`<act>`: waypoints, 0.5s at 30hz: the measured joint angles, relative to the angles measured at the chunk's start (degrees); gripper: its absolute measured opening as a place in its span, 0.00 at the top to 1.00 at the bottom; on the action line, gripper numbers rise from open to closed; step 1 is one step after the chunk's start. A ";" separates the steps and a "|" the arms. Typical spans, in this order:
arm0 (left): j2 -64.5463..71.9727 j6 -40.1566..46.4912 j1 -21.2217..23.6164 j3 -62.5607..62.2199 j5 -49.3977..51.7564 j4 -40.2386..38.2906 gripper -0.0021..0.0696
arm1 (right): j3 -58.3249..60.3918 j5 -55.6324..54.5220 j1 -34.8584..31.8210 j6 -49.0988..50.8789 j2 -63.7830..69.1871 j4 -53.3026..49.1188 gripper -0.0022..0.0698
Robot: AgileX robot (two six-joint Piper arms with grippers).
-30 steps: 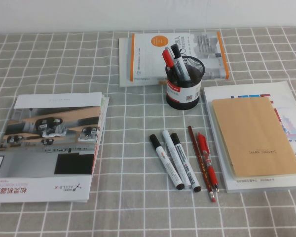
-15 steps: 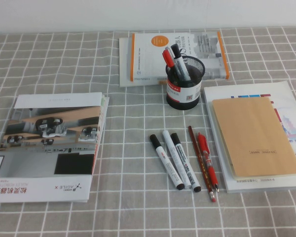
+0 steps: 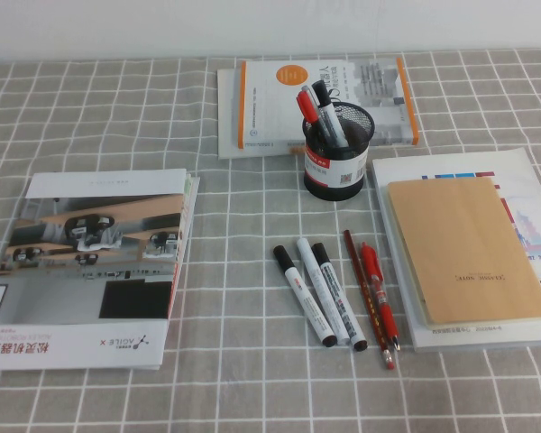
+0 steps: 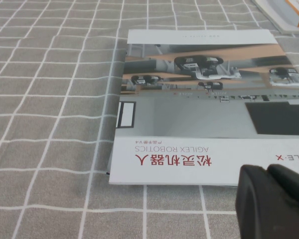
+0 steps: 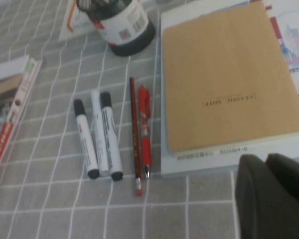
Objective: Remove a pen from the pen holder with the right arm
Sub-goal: 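Take a marker out of the pen holder and lay it on the table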
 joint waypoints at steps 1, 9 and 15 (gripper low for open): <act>0.00 0.00 0.00 0.00 0.00 0.00 0.98 | -1.58 1.08 0.00 -0.36 1.91 -0.16 0.99; 0.00 0.00 0.00 0.00 0.00 0.00 0.98 | -12.43 9.00 0.00 -7.57 18.51 -1.43 0.99; 0.00 0.00 0.00 0.00 0.00 0.00 0.98 | -17.12 10.43 1.30 -10.11 26.48 -2.25 0.99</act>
